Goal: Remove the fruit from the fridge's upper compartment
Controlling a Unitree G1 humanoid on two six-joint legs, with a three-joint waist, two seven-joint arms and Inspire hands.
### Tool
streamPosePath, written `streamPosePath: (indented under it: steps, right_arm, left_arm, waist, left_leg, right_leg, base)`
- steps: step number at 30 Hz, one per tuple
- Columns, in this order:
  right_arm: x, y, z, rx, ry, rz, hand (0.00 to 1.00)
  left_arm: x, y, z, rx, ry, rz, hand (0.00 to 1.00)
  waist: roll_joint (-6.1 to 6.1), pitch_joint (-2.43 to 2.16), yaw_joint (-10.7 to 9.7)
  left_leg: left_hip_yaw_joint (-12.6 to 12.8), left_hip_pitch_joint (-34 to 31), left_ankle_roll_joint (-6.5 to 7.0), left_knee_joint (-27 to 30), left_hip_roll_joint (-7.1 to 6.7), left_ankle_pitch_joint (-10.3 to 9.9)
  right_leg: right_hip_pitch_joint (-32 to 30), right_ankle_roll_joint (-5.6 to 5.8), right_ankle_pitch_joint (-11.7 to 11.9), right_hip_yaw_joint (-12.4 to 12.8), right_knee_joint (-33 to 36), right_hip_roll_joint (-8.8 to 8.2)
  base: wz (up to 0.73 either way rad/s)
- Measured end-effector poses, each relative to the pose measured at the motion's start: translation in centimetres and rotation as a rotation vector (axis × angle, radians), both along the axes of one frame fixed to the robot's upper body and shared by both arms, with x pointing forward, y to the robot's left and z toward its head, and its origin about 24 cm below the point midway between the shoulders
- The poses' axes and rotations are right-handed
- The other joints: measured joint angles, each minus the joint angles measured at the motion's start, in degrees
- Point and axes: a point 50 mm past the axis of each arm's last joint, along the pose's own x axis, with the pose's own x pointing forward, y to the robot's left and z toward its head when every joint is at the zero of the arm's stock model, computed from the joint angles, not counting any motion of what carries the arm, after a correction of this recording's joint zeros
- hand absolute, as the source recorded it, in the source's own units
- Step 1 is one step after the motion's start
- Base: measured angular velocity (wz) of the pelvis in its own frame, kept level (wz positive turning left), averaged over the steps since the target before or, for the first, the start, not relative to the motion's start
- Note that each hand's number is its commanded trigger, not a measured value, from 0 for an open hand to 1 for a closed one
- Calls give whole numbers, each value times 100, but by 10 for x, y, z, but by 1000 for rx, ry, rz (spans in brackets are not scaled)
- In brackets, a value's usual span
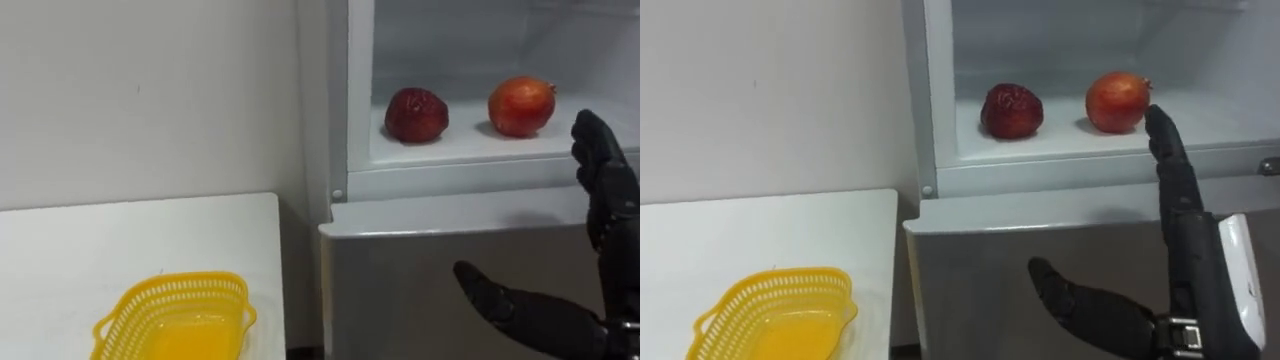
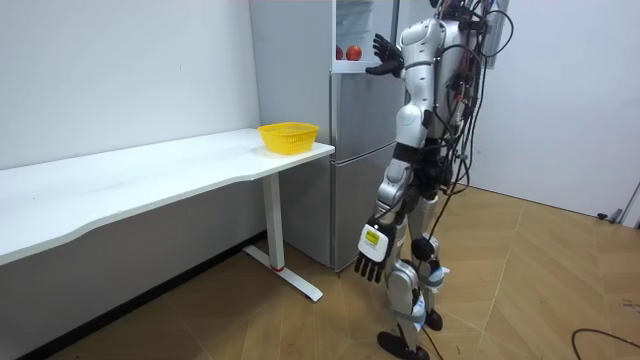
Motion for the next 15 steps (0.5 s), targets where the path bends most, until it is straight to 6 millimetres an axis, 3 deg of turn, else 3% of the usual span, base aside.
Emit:
streamPosePath:
  steps: [3,10,15]
  right_arm:
    - [7,2,16,8,-70,28,0]
    - [20,2,33,-24,-143,37,0]
    - [35,-6,42,-50,-156,0,0]
  left_arm:
    - [-3,-2,-1,0,19,-30,0]
    - [-5,-4,-1,-3,44,-50,0]
    - [-2,-5,-2,2,53,-100,0]
  waist:
    - [-68,21,10]
    - [-116,4,30]
    - [-156,1,209]
  left_leg:
    - [-188,22,0,0,0,0]
    - [-425,122,0,5,-20,0]
    - [-512,134,-3,40,-24,2]
  right_leg:
    - [103,-1,1,-130,-37,-3]
    - [394,-1,1,-424,-207,-34]
    - [416,-2,1,-489,-208,-41]
  base:
    - [26]
    - [23]
    - [5]
